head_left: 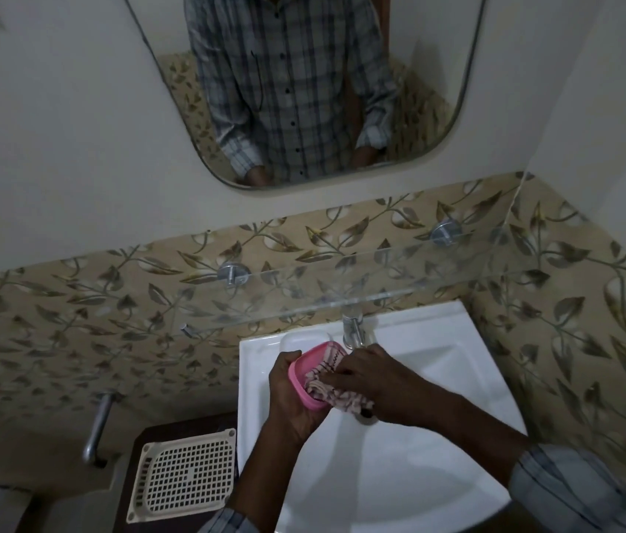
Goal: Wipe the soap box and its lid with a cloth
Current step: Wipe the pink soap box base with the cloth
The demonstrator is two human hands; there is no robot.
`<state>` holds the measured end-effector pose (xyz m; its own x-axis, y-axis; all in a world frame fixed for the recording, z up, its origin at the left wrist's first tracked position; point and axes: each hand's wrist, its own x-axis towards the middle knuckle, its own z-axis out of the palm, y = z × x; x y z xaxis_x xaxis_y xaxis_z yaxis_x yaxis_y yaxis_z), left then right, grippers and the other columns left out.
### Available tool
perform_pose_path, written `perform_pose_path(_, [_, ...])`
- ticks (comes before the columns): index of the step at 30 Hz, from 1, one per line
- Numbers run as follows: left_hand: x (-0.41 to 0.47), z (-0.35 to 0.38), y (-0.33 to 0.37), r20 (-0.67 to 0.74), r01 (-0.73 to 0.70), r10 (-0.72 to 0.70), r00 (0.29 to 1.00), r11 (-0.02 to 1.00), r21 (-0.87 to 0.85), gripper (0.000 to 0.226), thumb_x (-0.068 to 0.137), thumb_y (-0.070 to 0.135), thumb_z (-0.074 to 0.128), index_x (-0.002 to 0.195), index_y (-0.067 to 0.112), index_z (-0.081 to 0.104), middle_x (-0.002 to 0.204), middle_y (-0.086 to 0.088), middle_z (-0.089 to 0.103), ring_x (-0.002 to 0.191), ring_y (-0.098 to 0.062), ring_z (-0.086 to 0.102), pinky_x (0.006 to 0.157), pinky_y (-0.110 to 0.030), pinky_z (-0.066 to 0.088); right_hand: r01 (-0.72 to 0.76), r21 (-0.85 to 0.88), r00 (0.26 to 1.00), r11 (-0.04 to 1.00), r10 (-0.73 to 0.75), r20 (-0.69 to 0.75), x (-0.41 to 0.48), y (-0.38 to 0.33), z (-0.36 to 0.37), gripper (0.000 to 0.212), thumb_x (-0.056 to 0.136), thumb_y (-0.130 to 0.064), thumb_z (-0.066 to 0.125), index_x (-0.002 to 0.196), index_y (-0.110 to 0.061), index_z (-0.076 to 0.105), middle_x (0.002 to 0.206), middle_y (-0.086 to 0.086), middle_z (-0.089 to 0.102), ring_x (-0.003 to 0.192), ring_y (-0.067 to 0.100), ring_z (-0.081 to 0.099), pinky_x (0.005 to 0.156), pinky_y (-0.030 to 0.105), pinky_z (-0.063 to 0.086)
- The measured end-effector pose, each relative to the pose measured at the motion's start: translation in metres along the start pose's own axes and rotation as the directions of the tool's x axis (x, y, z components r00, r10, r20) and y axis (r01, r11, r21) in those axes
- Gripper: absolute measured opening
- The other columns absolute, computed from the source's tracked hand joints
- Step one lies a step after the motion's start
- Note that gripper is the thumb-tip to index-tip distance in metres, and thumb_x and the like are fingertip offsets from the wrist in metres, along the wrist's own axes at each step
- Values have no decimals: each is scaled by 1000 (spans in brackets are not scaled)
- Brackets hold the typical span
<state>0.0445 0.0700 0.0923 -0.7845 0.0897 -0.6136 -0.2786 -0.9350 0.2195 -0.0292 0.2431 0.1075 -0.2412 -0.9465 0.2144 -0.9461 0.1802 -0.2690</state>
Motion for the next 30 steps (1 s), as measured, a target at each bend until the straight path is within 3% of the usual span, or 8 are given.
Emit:
perform_pose_path(5, [-1, 4, 5, -33, -48, 51, 998, 995, 83, 61, 77, 36, 51, 121, -5, 59, 111, -27, 64, 99, -40, 59, 89, -48, 55, -49, 28, 996, 998, 51, -75, 3, -4, 3, 55, 69, -6, 80, 121, -3, 64, 118, 22, 63, 106, 38, 62, 82, 43, 58])
perform_pose_path(8, [6, 9, 7, -89, -111, 118, 989, 991, 78, 49, 72, 33, 55, 112, 5, 56, 105, -18, 57, 95, -35, 56, 103, -44, 40, -257, 208, 950, 944, 286, -126, 12, -30, 28, 63, 73, -8, 81, 130, 2, 57, 132, 22, 57, 122, 36, 57, 102, 40, 49])
perform_pose_path(12, [7, 6, 5, -96, -129, 148, 984, 975, 181, 43, 74, 38, 52, 86, 1, 69, 89, -17, 63, 83, -34, 67, 90, -40, 51, -430, 712, 679, 555, 718, -149, 37, -68, 37, 44, 76, -11, 62, 119, -18, 67, 115, 1, 69, 106, 13, 64, 85, 2, 42])
perform_pose_path(16, [-1, -1, 16, -69, 17, -3, 998, 977, 214, 61, 76, 36, 49, 122, -4, 56, 106, -24, 65, 91, -39, 65, 91, -46, 53, -124, 244, 911, 962, 208, -355, 18, -43, 30, 40, 74, 0, 49, 104, -10, 73, 102, 9, 71, 98, 28, 65, 92, 35, 51])
perform_pose_path(20, [-2, -3, 23, -9, 56, -56, 998, 959, 277, 70, 76, 33, 45, 132, -6, 57, 116, -29, 64, 98, -44, 62, 97, -56, 44, 143, -73, 957, 987, -157, -243, 0, 7, 7, 31, 97, -2, 43, 102, -3, 74, 106, 16, 72, 104, 32, 66, 97, 44, 51])
perform_pose_path(23, [2, 9, 16, -82, -104, 133, 988, 951, 290, 40, 77, 31, 51, 97, 0, 67, 91, -21, 66, 83, -34, 63, 82, -43, 50, -223, 198, 878, 955, 285, -384, 10, -26, 32, 34, 85, -1, 47, 104, -7, 74, 102, 13, 74, 95, 31, 69, 85, 36, 57])
perform_pose_path(27, [4, 7, 2, -72, -223, 252, 965, 935, 276, 24, 66, 33, 56, 68, 10, 58, 64, -11, 55, 61, -25, 60, 66, -31, 51, -469, 749, 526, 468, 829, -188, 42, -76, 39, 31, 78, -19, 61, 106, -25, 71, 96, -6, 77, 90, 6, 69, 70, 3, 50])
perform_pose_path(30, [-3, 2, 13, -69, -96, 119, 991, 960, 264, 52, 71, 33, 51, 106, -3, 66, 99, -23, 63, 89, -37, 61, 85, -44, 48, -193, 463, 822, 865, 400, -405, 23, -59, 36, 41, 71, 10, 65, 107, -7, 74, 104, 10, 75, 97, 26, 71, 87, 32, 57])
